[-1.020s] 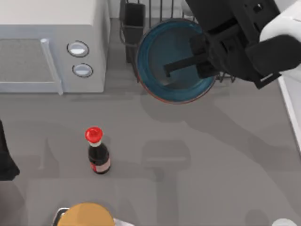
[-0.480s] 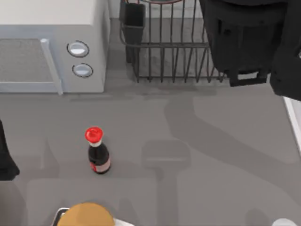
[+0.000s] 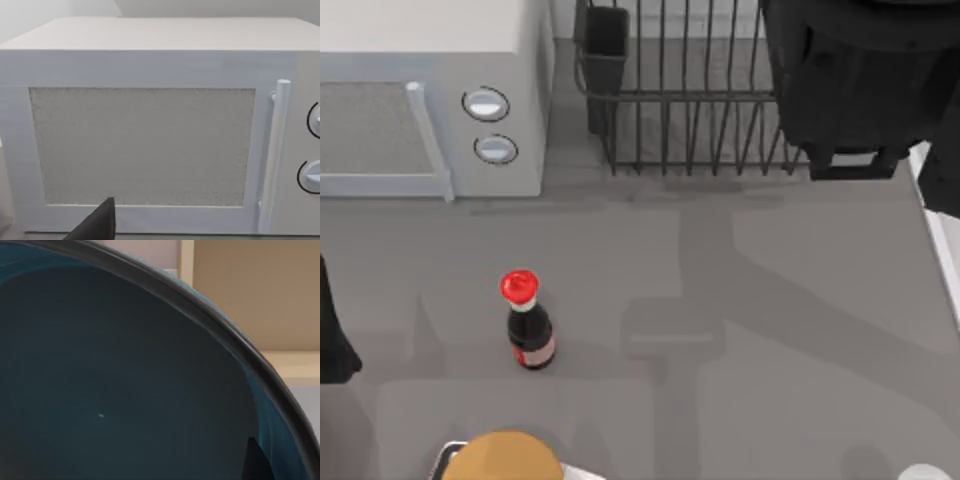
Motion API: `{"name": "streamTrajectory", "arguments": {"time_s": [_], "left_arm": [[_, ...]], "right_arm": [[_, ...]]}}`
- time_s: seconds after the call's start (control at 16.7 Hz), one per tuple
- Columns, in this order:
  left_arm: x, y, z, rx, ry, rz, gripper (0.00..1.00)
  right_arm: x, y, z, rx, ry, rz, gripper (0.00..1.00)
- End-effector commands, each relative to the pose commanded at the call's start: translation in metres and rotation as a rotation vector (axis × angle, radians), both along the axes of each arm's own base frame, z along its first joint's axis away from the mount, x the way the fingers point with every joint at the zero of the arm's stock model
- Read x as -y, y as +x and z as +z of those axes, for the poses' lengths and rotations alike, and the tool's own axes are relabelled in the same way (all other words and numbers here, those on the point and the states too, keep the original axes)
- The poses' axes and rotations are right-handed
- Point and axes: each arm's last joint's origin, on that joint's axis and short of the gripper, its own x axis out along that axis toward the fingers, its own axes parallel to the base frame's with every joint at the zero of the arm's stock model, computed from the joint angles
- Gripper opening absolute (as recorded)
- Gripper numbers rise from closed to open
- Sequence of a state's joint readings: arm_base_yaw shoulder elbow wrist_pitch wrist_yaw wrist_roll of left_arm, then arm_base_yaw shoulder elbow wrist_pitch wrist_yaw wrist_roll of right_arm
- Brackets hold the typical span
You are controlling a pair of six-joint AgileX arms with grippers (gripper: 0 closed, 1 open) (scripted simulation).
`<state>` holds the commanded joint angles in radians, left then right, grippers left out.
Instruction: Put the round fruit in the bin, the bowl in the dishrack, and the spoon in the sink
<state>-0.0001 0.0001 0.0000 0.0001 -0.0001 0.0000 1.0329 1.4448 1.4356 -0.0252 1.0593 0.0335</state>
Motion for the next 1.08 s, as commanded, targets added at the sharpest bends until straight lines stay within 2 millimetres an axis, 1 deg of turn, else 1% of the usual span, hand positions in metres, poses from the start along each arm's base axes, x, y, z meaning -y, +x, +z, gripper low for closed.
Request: {"name": "streamTrajectory", "arguments": {"time_s": [0.12,0.24,0.36,0.54,0.72,0.84,0.96,1.08], "left_arm": [[0.000,0.000,0.000,0.000,0.000,0.000,1.00],[0.000,0.000,0.000,0.000,0.000,0.000,1.00],[0.000,0.000,0.000,0.000,0.000,0.000,1.00],[0.000,0.000,0.000,0.000,0.000,0.000,1.00],[0.000,0.000,0.000,0.000,0.000,0.000,1.00],[0.000,0.000,0.000,0.000,0.000,0.000,1.00],[0.000,0.000,0.000,0.000,0.000,0.000,1.00],[0.000,0.000,0.000,0.000,0.000,0.000,1.00]], "right_arm": [[-0.003,0.005,-0.003,-0.001,-0.001,0.000,0.00],[-0.012,0.023,-0.017,-0.004,-0.007,-0.002,0.00],[-0.023,0.052,-0.042,-0.006,-0.009,-0.003,0.00],[-0.032,0.106,-0.090,0.005,0.005,-0.002,0.00],[-0.022,0.157,-0.144,0.020,0.019,0.000,0.00],[-0.010,0.182,-0.174,0.015,0.013,0.002,0.00],[0.000,0.196,-0.194,0.006,0.006,0.003,0.00],[0.002,0.198,-0.198,0.004,0.004,0.003,0.00]]}}
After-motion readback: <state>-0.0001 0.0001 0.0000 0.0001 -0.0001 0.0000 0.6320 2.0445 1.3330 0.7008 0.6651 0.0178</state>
